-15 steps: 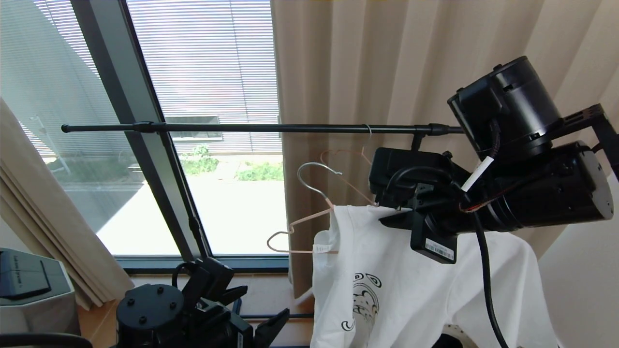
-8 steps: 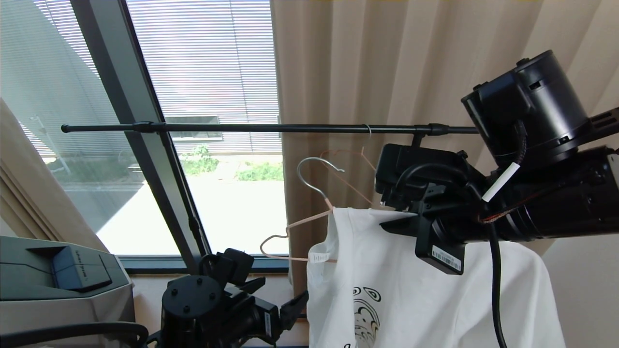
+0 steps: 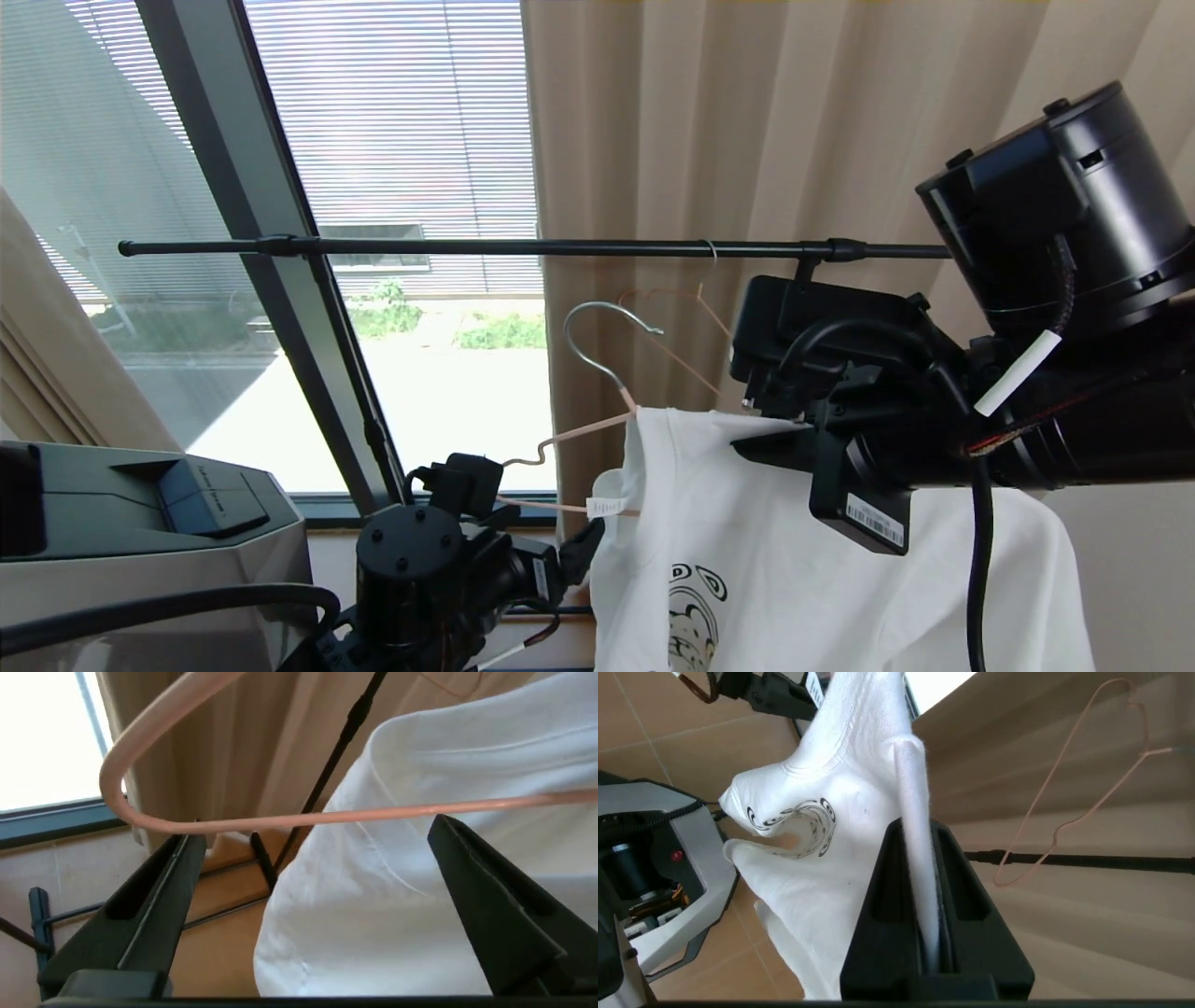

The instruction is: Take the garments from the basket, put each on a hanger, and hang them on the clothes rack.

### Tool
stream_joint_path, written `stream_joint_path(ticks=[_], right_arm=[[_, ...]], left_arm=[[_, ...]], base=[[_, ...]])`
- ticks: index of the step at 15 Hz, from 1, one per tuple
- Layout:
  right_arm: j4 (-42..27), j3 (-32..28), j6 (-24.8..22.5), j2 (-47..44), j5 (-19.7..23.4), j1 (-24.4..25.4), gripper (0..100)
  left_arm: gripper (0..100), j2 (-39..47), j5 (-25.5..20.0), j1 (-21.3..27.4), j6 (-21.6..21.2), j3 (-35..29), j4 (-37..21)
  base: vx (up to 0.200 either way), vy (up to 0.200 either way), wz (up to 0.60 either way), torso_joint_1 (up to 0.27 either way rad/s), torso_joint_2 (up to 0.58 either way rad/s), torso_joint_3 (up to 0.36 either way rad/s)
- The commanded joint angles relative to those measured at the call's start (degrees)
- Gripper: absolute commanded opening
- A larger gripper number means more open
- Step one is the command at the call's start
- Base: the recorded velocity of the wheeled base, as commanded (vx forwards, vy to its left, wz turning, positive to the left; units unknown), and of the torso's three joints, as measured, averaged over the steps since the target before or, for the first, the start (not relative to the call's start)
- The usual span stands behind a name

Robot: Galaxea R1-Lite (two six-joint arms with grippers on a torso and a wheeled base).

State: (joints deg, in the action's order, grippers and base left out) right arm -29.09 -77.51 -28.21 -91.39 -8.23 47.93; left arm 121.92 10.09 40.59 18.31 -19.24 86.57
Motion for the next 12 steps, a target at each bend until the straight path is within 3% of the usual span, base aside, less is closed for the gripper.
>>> stream_joint_path(ticks=[1,12], right_arm=[[0.0,-0.1,0.7,0.1,-0.5,0.9,0],[2.7,-0.2,2.5,0.3,-1.2,1.4,0]], left_arm=[[100,2.3,0.8,0.1,-0.1,-2.0,0.1],[100,5.3,3.7,0.9,-2.3,-4.1,0.7]], base=[[0.0,0.0,0.0,0.0,0.0,0.0],[0.0,0.0,0.0,0.0,0.0,0.0]])
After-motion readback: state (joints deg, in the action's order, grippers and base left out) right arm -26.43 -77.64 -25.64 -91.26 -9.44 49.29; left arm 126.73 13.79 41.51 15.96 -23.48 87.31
